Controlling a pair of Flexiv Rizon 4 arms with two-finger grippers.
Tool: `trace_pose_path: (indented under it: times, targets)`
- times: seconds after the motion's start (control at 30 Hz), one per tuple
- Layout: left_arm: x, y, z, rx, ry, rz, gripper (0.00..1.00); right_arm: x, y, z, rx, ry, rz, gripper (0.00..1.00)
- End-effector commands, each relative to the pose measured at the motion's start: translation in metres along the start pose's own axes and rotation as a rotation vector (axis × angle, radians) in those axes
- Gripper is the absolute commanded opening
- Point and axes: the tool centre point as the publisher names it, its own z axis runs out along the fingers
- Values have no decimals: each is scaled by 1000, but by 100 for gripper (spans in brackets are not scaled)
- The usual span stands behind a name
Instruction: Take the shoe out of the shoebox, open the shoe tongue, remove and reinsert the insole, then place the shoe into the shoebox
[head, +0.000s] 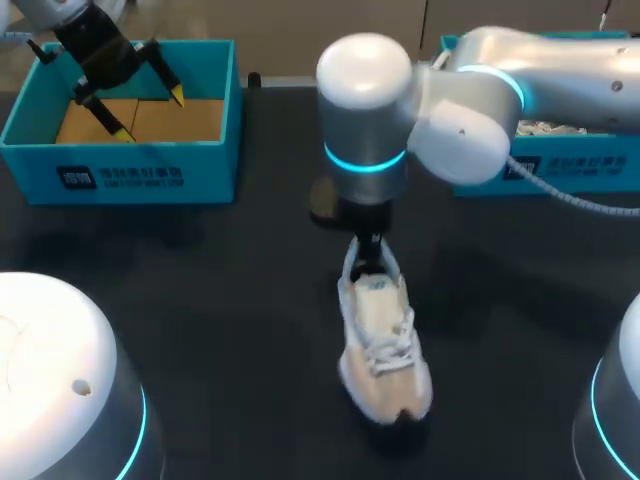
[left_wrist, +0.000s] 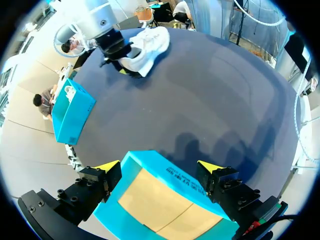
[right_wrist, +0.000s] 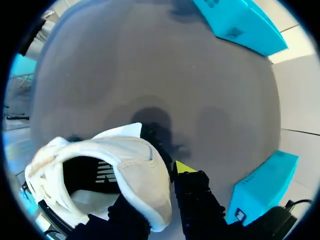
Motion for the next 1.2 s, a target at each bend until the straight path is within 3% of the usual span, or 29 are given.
trace_pose_path:
  times: [0.03, 0.33, 0.87, 0.97, 1.13, 1.2]
  targets:
    - [0, 1, 0, 0, 2, 1, 100, -33, -32, -49, -44, 9, -2, 0]
    - [0, 1, 0, 0, 2, 1, 100, -115, -66, -124, -10, -11, 56, 0]
    - [0, 1, 0, 0, 2, 1, 100, -121, -66, -128, -30, -5, 88, 0]
    - [0, 1, 0, 0, 2, 1, 100, -158, -79, -145, -1, -76, 98, 0]
    - [0, 1, 0, 0, 2, 1, 100, -232, -109, -174, 137, -144, 81, 0]
    - [0, 1, 0, 0, 2, 1, 100, -252, -119, -185, 141, -161, 73, 0]
